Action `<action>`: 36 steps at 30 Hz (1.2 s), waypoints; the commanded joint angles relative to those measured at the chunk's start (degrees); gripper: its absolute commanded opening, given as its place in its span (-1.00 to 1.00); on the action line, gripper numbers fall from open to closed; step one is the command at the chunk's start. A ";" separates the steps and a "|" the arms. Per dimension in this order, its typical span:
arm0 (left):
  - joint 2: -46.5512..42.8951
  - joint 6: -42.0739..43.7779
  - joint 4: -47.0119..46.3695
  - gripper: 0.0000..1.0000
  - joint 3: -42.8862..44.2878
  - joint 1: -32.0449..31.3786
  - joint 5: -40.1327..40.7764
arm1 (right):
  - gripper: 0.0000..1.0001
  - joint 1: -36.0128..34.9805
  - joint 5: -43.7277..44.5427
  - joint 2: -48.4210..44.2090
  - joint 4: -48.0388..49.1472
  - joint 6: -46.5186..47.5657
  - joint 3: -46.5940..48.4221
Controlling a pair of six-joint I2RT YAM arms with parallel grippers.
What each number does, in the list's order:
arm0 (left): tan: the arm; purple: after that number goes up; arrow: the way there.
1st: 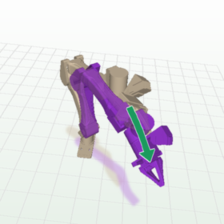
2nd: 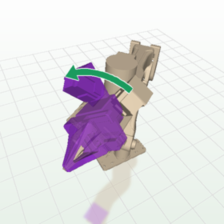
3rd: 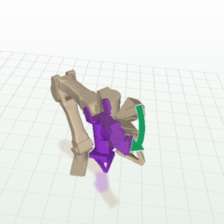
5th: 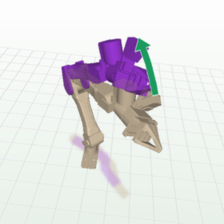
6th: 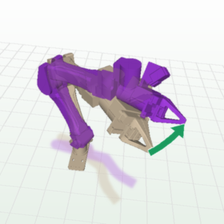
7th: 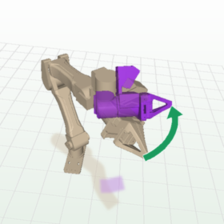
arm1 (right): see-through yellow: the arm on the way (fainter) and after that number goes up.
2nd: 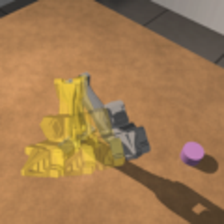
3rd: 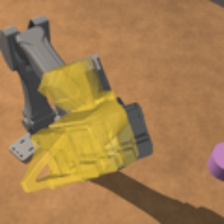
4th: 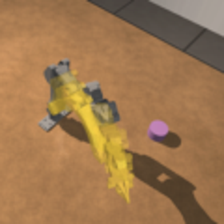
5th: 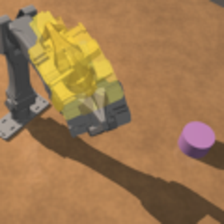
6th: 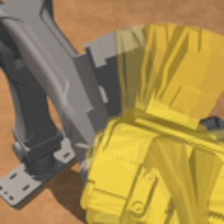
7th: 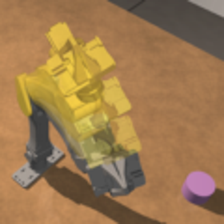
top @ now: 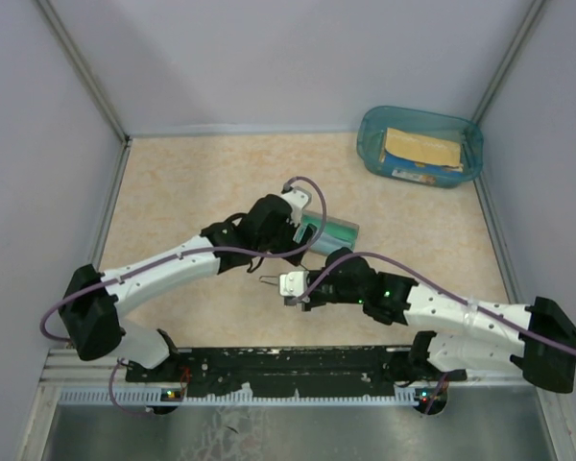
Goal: Organize the sunglasses
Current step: Fold the sunglasses.
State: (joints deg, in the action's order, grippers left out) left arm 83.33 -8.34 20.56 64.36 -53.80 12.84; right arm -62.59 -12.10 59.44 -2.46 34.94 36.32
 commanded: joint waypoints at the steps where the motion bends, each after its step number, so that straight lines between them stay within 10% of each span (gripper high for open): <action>1: -0.93 -0.28 -2.53 0.99 -0.66 2.15 -0.66 | -1.00 0.27 -0.57 -2.35 2.75 1.03 0.19; 27: -6.43 0.60 -2.23 0.99 -7.71 4.05 -12.80 | -1.00 0.27 8.20 -2.14 5.97 -0.01 -0.24; 36: -8.98 -2.18 -4.11 1.00 -7.93 4.05 -3.56 | -1.00 0.27 6.25 -2.81 6.44 0.66 -1.29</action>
State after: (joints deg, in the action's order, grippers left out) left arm 77.45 -8.99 18.26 57.17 -49.82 4.23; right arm -62.57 -5.72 58.22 0.62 34.96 35.07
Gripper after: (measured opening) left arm 0.998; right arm 0.017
